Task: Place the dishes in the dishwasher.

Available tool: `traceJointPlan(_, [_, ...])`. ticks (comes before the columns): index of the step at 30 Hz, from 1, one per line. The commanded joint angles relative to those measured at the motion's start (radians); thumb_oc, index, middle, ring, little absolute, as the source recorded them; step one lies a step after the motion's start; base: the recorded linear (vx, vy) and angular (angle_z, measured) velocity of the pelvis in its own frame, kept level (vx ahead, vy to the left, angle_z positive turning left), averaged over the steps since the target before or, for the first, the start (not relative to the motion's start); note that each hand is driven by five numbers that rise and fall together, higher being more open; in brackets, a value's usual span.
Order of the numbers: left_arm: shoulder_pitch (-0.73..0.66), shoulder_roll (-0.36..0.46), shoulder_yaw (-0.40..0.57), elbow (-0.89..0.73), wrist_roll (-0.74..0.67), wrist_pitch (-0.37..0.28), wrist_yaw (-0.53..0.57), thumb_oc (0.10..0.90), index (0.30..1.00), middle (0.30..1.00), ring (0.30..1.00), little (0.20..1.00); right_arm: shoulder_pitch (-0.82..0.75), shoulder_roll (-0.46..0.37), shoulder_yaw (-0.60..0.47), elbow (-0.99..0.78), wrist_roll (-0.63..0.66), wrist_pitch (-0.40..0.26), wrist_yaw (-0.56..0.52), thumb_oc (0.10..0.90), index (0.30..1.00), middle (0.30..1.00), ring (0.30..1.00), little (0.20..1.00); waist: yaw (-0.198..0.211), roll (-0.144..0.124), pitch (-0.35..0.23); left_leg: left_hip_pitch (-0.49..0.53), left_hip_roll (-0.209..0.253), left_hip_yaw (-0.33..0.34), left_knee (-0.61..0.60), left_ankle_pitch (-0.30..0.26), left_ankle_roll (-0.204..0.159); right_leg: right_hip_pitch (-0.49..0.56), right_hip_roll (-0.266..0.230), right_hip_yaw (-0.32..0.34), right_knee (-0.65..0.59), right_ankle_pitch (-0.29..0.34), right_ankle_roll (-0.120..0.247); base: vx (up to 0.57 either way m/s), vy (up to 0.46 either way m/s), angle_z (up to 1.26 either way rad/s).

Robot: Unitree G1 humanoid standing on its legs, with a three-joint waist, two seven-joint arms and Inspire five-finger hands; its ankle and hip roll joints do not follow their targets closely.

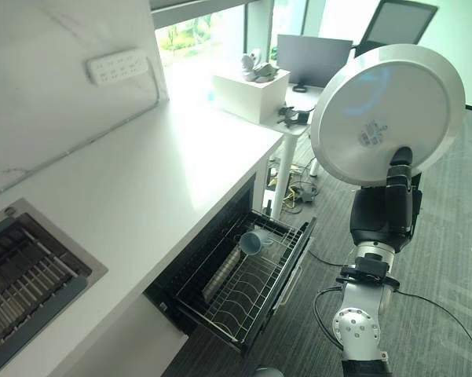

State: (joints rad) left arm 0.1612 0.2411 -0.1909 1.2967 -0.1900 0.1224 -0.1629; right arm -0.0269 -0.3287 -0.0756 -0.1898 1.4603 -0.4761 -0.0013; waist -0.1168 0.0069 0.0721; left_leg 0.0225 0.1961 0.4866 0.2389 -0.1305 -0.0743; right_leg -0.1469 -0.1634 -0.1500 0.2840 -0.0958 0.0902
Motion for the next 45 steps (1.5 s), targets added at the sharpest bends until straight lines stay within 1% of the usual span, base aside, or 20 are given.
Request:
traceJointPlan(1, [-0.081, -0.009, 0.023, -0.002, -0.036, -0.070, -0.003, 0.800, 0.900, 0.900, 0.900, 0.900, -0.117, -0.017, -0.056, -0.087, -0.027, -0.018, 0.131, 0.400, 0.300, 0.300, 0.300, 0.300, 0.009, -0.027, -0.007, -0.009, 0.014, -0.057, 0.061, -0.118, 0.017, 0.035, -0.107, -0.059, 0.016, -0.058, 0.082, 0.00, -0.009, -0.09])
traceJointPlan(3, [-0.086, -0.013, 0.020, 0.001, -0.043, -0.072, 0.000, 0.800, 0.900, 0.900, 0.900, 0.900, -0.117, -0.017, -0.055, -0.083, -0.051, -0.029, 0.132, 0.400, 0.300, 0.300, 0.300, 0.300, 0.007, -0.024, -0.005, 0.011, 0.013, -0.066, 0.061, -0.143, 0.012, 0.046, -0.109, -0.056, 0.016, -0.072, 0.091, 0.03, 0.010, -0.05])
traceJointPlan(4, [-0.089, -0.014, 0.021, 0.001, -0.046, -0.072, -0.001, 0.800, 0.900, 0.900, 0.900, 0.900, -0.119, -0.017, -0.053, -0.084, -0.043, -0.023, 0.137, 0.400, 0.300, 0.300, 0.300, 0.300, 0.007, -0.029, -0.001, 0.003, 0.013, -0.053, 0.061, -0.121, 0.019, 0.035, -0.112, -0.061, 0.016, -0.054, 0.080, 0.07, 0.030, -0.09])
traceJointPlan(5, [-0.090, -0.014, 0.021, 0.002, -0.047, -0.072, -0.001, 0.800, 0.900, 0.900, 0.900, 0.900, -0.119, -0.016, -0.052, -0.083, -0.043, -0.019, 0.139, 0.400, 0.300, 0.300, 0.300, 0.300, 0.008, -0.024, -0.004, 0.013, 0.012, -0.068, 0.061, -0.144, 0.013, 0.046, -0.110, -0.056, 0.016, -0.071, 0.090, -0.01, 0.009, -0.11])
traceJointPlan(6, [-0.091, -0.015, 0.020, 0.003, -0.048, -0.072, -0.001, 0.800, 0.900, 0.900, 0.900, 0.900, -0.120, -0.015, -0.050, -0.082, -0.045, -0.014, 0.141, 0.400, 0.300, 0.300, 0.300, 0.300, 0.008, -0.024, -0.003, 0.013, 0.011, -0.069, 0.061, -0.145, 0.013, 0.046, -0.110, -0.055, 0.016, -0.071, 0.090, 0.00, 0.010, -0.17])
traceJointPlan(7, [-0.092, -0.017, 0.021, 0.003, -0.046, -0.071, -0.001, 0.800, 0.900, 0.900, 0.900, 0.900, -0.122, -0.017, -0.049, -0.081, -0.047, -0.007, 0.139, 0.400, 0.300, 0.300, 0.300, 0.300, 0.008, -0.029, -0.001, 0.006, 0.012, -0.056, 0.061, -0.122, 0.019, 0.035, -0.115, -0.061, 0.016, -0.053, 0.080, -0.07, -0.012, -0.12])
traceJointPlan(9, [-0.091, -0.019, 0.021, 0.004, -0.044, -0.071, -0.003, 0.800, 0.900, 0.900, 0.900, 0.900, -0.122, -0.018, -0.051, -0.077, -0.045, 0.004, 0.144, 0.400, 0.300, 0.300, 0.300, 0.300, 0.007, -0.030, -0.002, 0.009, 0.012, -0.057, 0.061, -0.123, 0.018, 0.034, -0.117, -0.062, 0.016, -0.051, 0.080, 0.02, 0.015, -0.10])
traceJointPlan(10, [-0.091, -0.019, 0.020, 0.005, -0.046, -0.070, -0.003, 0.800, 0.900, 0.900, 0.900, 0.900, -0.121, -0.019, -0.052, -0.076, -0.044, 0.004, 0.144, 0.400, 0.300, 0.300, 0.300, 0.300, 0.008, -0.025, -0.005, 0.019, 0.012, -0.071, 0.061, -0.146, 0.012, 0.045, -0.114, -0.057, 0.016, -0.067, 0.091, 0.02, 0.015, -0.06])
traceJointPlan(11, [-0.090, -0.020, 0.019, 0.003, -0.051, -0.070, -0.001, 0.800, 0.900, 0.900, 0.900, 0.900, -0.121, -0.020, -0.055, -0.077, -0.038, 0.007, 0.145, 0.400, 0.300, 0.300, 0.300, 0.300, 0.007, -0.031, -0.002, 0.010, 0.012, -0.058, 0.061, -0.123, 0.018, 0.034, -0.117, -0.063, 0.016, -0.049, 0.080, 0.00, 0.000, 0.00])
traceJointPlan(12, [-0.089, -0.021, 0.019, 0.003, -0.054, -0.070, -0.001, 0.800, 0.900, 0.900, 0.900, 0.900, -0.119, -0.020, -0.058, -0.076, -0.032, 0.013, 0.149, 0.400, 0.300, 0.300, 0.300, 0.300, 0.008, -0.031, -0.002, 0.011, 0.012, -0.058, 0.061, -0.123, 0.018, 0.035, -0.118, -0.065, 0.016, -0.049, 0.080, 0.00, 0.000, 0.00])
traceJointPlan(13, [-0.089, -0.020, 0.019, 0.004, -0.056, -0.068, -0.002, 0.800, 0.900, 0.900, 0.900, 0.900, -0.119, -0.020, -0.059, -0.077, -0.027, 0.020, 0.148, 0.400, 0.300, 0.300, 0.300, 0.300, 0.009, -0.026, -0.005, 0.020, 0.012, -0.072, 0.061, -0.146, 0.012, 0.048, -0.116, -0.063, 0.016, -0.065, 0.090, 0.10, 0.050, 0.00])
traceJointPlan(16, [-0.094, -0.020, 0.019, 0.005, -0.065, -0.061, -0.002, 0.800, 0.900, 0.900, 0.900, 0.900, -0.119, -0.018, -0.056, -0.080, -0.023, 0.036, 0.157, 0.400, 0.300, 0.300, 0.300, 0.300, 0.013, -0.030, -0.002, 0.006, 0.011, -0.067, 0.061, -0.120, 0.016, 0.043, -0.121, -0.079, 0.016, -0.049, 0.080, 0.01, 0.022, -0.01])
traceJointPlan(19, [-0.094, -0.021, 0.020, 0.006, -0.091, -0.056, 0.001, 0.800, 0.900, 0.900, 0.900, 0.900, -0.120, -0.018, -0.054, -0.077, -0.031, 0.041, 0.143, 0.400, 0.300, 0.300, 0.300, 0.300, 0.022, -0.030, -0.004, -0.001, 0.011, -0.077, 0.061, -0.116, 0.014, 0.049, -0.124, -0.093, 0.016, -0.052, 0.079, 0.01, 0.019, 0.07])
traceJointPlan(22, [-0.093, -0.019, 0.026, 0.003, -0.099, -0.044, -0.003, 0.800, 0.900, 0.900, 0.900, 0.900, -0.117, -0.008, -0.047, -0.062, -0.081, 0.050, 0.088, 0.400, 0.300, 0.300, 0.300, 0.300, 0.035, -0.027, -0.004, -0.011, 0.009, -0.092, 0.061, -0.112, 0.011, 0.061, -0.126, -0.112, 0.016, -0.056, 0.078, 0.03, 0.032, 0.16])
traceJointPlan(25, [-0.092, -0.019, 0.023, -0.003, -0.097, -0.038, -0.003, 0.800, 0.900, 0.900, 0.900, 0.900, -0.108, 0.007, -0.039, -0.003, -0.098, 0.061, 0.024, 0.400, 0.300, 0.300, 0.300, 0.300, 0.044, -0.025, -0.003, -0.023, 0.010, -0.104, 0.061, -0.108, 0.007, 0.070, -0.126, -0.125, 0.016, -0.061, 0.078, 0.01, 0.025, 0.15])
traceJointPlan(27, [-0.089, -0.023, 0.020, -0.005, -0.116, -0.039, 0.005, 0.800, 0.900, 0.900, 0.900, 0.900, -0.089, 0.033, -0.019, 0.099, -0.139, 0.088, -0.011, 0.400, 0.300, 0.300, 0.300, 0.300, 0.053, -0.023, 0.000, -0.038, 0.011, -0.120, 0.061, -0.103, 0.003, 0.074, -0.128, -0.136, 0.016, -0.064, 0.079, 0.02, 0.020, 0.13])
traceJointPlan(32, [-0.082, -0.015, 0.032, -0.022, -0.113, -0.020, 0.013, 0.800, 0.900, 0.900, 0.900, 0.900, -0.049, 0.073, 0.013, 0.231, -0.168, 0.127, -0.009, 0.400, 0.300, 0.300, 0.300, 0.300, 0.071, -0.021, 0.010, -0.057, 0.008, -0.144, 0.061, -0.099, -0.002, 0.081, -0.134, -0.155, 0.016, -0.069, 0.080, 0.01, 0.003, 0.20])
traceJointPlan(37, [-0.083, -0.013, 0.032, -0.042, -0.111, -0.006, 0.015, 0.800, 0.900, 0.900, 0.900, 0.900, -0.046, 0.087, 0.044, 0.316, -0.196, 0.132, -0.036, 0.400, 0.300, 0.300, 0.300, 0.300, 0.088, -0.017, 0.020, -0.063, 0.003, -0.161, 0.061, -0.099, -0.001, 0.092, -0.137, -0.171, 0.016, -0.076, 0.076, -0.02, 0.003, 0.17])
traceJointPlan(41, [-0.078, -0.014, 0.031, -0.056, -0.118, 0.010, 0.023, 0.800, 0.900, 0.900, 0.900, 0.900, -0.035, 0.120, 0.080, 0.469, -0.234, 0.131, -0.025, 0.400, 0.300, 0.300, 0.300, 0.300, 0.105, -0.014, 0.019, -0.068, 0.001, -0.176, 0.061, -0.098, -0.003, 0.100, -0.136, -0.180, 0.016, -0.081, 0.073, 0.00, -0.006, 0.22])
traceJointPlan(45, [-0.073, -0.015, 0.027, -0.068, -0.124, 0.020, 0.026, 0.800, 0.900, 0.900, 0.900, 0.900, -0.034, 0.124, 0.111, 0.524, -0.294, 0.138, -0.036, 0.400, 0.300, 0.300, 0.300, 0.300, 0.114, -0.009, 0.026, -0.069, -0.003, -0.180, 0.061, -0.099, -0.003, 0.107, -0.135, -0.188, 0.016, -0.085, 0.069, -0.01, 0.013, 0.14])
